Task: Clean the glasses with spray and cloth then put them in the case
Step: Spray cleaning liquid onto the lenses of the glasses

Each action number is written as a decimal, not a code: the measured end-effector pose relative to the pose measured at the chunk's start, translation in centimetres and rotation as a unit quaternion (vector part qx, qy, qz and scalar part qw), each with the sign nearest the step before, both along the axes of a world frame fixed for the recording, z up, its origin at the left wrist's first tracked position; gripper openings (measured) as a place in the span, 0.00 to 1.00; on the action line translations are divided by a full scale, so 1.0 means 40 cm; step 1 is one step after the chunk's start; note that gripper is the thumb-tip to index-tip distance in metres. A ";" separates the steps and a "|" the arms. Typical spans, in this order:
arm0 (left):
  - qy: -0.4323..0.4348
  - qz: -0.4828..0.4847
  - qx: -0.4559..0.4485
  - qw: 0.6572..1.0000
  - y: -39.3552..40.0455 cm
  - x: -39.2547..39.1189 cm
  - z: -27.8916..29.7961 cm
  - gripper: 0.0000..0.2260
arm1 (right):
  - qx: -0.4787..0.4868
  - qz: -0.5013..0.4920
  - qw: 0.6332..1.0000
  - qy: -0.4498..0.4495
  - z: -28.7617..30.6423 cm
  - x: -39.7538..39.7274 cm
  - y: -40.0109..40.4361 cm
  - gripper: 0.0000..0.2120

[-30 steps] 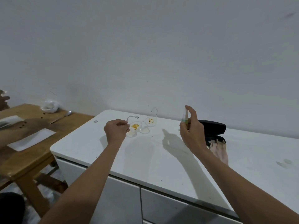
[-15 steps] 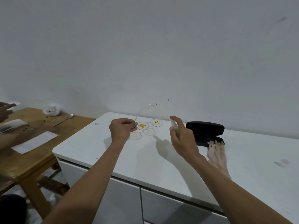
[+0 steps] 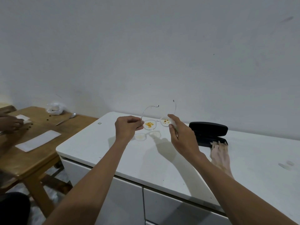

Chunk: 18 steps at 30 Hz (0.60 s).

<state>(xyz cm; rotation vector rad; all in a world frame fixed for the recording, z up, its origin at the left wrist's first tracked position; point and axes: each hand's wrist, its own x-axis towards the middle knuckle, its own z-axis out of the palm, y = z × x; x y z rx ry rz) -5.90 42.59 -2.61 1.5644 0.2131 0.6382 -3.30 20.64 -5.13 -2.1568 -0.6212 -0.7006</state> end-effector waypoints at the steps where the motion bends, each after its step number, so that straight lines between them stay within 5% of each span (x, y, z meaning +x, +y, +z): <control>1: 0.000 -0.001 0.000 1.000 0.000 0.000 0.001 0.06 | 0.002 -0.003 1.000 -0.002 0.000 0.000 0.001 0.20; 18: -0.015 -0.013 -0.005 1.000 0.004 0.006 0.012 0.06 | -0.004 -0.020 1.000 -0.013 0.000 0.001 0.014 0.22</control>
